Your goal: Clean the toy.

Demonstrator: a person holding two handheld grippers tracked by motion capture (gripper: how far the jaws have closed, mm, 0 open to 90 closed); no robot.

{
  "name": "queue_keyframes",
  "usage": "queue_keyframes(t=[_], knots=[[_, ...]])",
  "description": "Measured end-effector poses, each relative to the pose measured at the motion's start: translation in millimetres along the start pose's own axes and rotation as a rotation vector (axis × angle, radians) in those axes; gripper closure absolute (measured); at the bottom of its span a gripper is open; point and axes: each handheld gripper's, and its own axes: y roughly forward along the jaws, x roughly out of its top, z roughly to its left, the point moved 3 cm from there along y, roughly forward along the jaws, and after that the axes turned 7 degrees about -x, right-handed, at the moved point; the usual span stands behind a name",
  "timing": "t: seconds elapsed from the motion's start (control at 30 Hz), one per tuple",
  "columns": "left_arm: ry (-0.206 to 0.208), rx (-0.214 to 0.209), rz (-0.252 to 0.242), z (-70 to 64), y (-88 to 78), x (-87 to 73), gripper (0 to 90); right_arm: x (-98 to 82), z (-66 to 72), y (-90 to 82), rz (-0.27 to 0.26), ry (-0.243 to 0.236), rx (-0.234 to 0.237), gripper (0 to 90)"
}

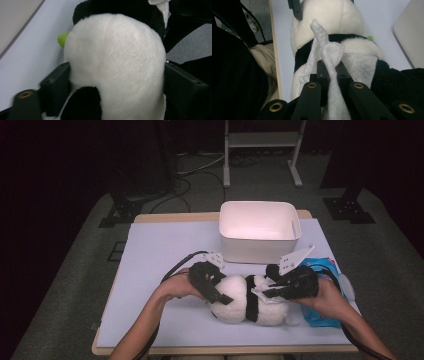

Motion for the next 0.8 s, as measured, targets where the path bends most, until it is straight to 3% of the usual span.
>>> queue_keyframes(t=[0.2, 0.4, 0.6, 0.8], knots=[[0.041, 0.055, -0.005, -3.5, -5.3, 4.3, 28.3, 10.0, 1.5, -3.4, -0.011, -0.009, -0.024, 84.2], [0.066, 0.086, -0.016, -5.6, -8.6, 10.4, 30.8, 24.4, -0.2, -2.1, -0.014, -0.024, -0.041, 84.2], [0.098, 0.123, -0.002, -9.5, -11.9, 14.7, 32.0, 42.0, -2.7, 11.1, -0.006, -0.046, -0.043, 84.2], [0.084, 0.142, -0.003, -9.7, -17.2, 7.3, 32.2, 45.7, -6.5, 13.6, -0.001, -0.050, -0.052, 84.2]])
